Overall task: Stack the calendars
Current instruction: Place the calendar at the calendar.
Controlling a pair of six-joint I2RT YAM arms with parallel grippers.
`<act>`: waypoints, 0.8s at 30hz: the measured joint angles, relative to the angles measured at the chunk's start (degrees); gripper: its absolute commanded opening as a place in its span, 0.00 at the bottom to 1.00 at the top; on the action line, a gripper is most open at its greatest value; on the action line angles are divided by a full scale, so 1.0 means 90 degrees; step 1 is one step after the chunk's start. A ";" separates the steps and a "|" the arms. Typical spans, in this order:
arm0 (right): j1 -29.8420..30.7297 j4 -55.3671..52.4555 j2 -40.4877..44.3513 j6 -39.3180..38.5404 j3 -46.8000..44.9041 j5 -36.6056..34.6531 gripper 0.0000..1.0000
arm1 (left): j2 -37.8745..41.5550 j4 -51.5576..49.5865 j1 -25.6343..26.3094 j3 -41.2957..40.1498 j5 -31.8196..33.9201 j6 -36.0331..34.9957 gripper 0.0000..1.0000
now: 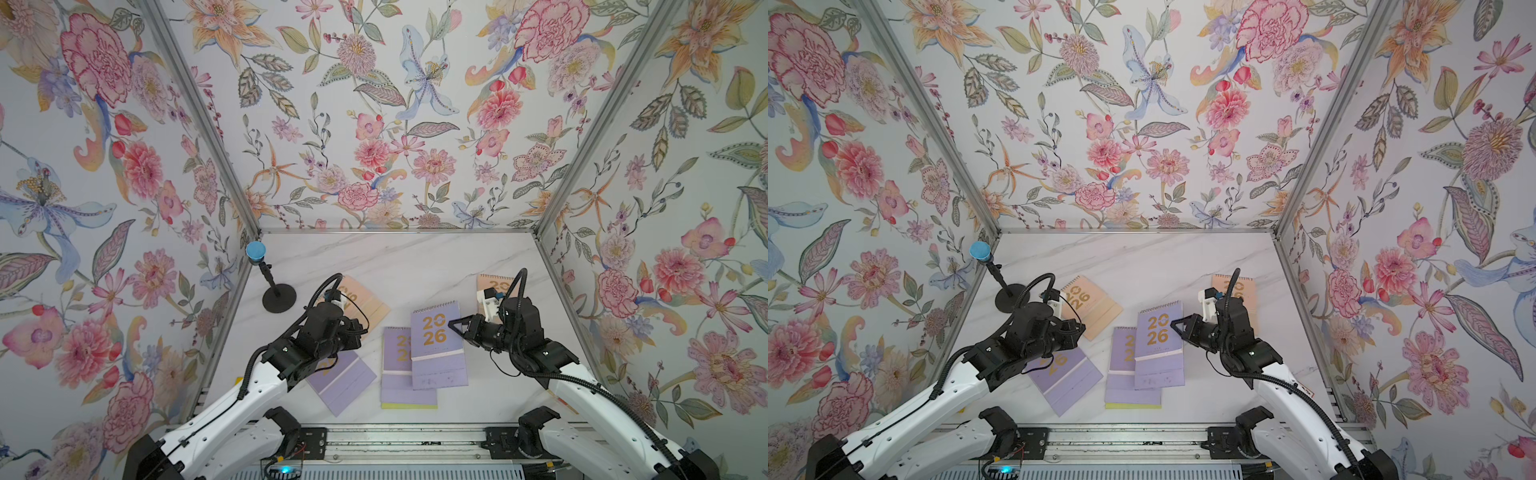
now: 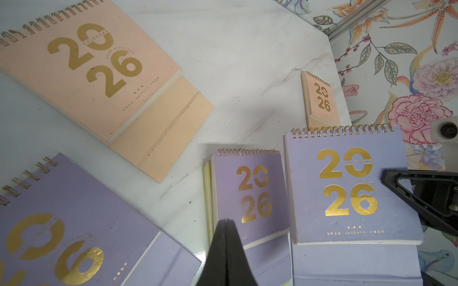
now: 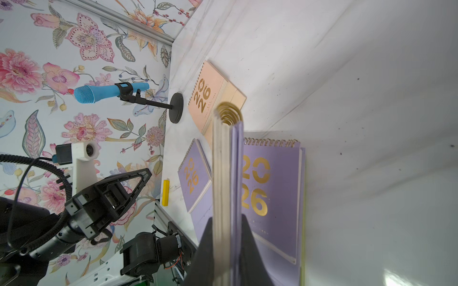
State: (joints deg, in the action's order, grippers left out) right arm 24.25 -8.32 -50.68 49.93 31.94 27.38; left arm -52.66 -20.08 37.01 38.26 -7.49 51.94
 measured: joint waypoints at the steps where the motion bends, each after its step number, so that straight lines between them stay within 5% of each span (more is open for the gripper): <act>1: 0.0029 0.0117 0.0027 0.0061 -0.0109 0.0000 0.04 | 0.0010 0.0024 -0.0007 -0.0049 -0.0005 0.0000 0.00; 24: 0.0311 0.1112 0.0704 0.0646 -0.1377 0.0017 0.04 | -0.0228 0.1154 -0.0083 -0.0942 -0.0430 0.0117 0.00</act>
State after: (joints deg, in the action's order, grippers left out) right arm 27.05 1.69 -44.34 55.75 19.55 27.53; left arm -54.72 -9.69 36.27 29.78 -11.35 52.99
